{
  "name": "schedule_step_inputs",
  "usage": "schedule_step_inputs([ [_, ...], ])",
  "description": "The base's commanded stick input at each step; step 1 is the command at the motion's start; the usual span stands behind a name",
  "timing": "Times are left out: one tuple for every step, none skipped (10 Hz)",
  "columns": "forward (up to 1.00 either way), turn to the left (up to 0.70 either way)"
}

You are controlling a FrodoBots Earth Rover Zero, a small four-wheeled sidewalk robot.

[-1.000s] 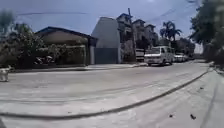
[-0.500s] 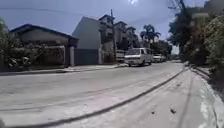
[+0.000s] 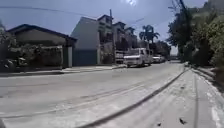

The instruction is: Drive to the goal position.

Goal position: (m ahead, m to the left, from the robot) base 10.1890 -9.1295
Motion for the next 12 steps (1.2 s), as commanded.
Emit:
schedule_step_inputs([
  [0.70, -0.35],
  [0.70, -0.35],
  [0.70, -0.35],
  [0.70, -0.35],
  [0.79, -0.34],
  [0.85, -0.34],
  [0.92, -0.37],
  [1.00, -0.40],
  [1.00, -0.40],
  [1.00, -0.40],
  [1.00, -0.40],
  [1.00, -0.40],
])
